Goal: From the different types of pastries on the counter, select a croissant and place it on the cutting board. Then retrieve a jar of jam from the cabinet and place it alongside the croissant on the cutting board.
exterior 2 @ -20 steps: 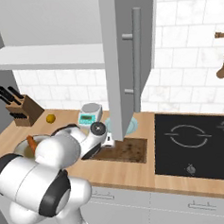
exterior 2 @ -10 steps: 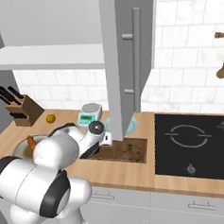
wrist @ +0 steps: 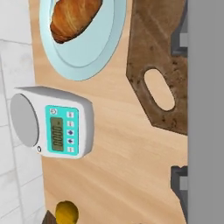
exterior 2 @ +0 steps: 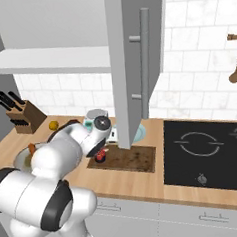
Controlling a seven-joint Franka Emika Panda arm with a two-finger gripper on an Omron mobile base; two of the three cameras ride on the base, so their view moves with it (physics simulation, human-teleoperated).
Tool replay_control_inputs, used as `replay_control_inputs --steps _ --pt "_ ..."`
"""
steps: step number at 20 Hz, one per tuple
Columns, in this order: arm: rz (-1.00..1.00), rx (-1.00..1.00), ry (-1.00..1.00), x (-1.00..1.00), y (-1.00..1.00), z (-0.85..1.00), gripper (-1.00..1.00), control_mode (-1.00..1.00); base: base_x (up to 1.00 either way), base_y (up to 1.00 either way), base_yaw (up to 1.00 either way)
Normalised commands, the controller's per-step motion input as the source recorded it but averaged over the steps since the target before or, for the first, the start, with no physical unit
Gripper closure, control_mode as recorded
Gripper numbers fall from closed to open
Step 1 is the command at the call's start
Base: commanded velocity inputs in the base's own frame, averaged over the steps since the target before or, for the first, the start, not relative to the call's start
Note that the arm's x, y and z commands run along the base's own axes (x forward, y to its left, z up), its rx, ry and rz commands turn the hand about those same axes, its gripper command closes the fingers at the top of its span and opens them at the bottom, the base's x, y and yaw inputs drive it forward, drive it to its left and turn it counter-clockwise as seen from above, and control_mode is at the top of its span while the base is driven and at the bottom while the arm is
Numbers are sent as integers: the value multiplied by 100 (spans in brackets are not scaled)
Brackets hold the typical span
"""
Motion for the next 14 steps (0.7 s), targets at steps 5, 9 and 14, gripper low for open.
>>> replay_control_inputs --steps 5,9,14 --pt "0 -6 0 12 14 30 -100 -100 0 0 0" --pt "0 -10 -9 59 -25 10 -100 -100 0 0 0" --pt "1 -8 -7 58 -38 22 -100 -100 0 0 0"
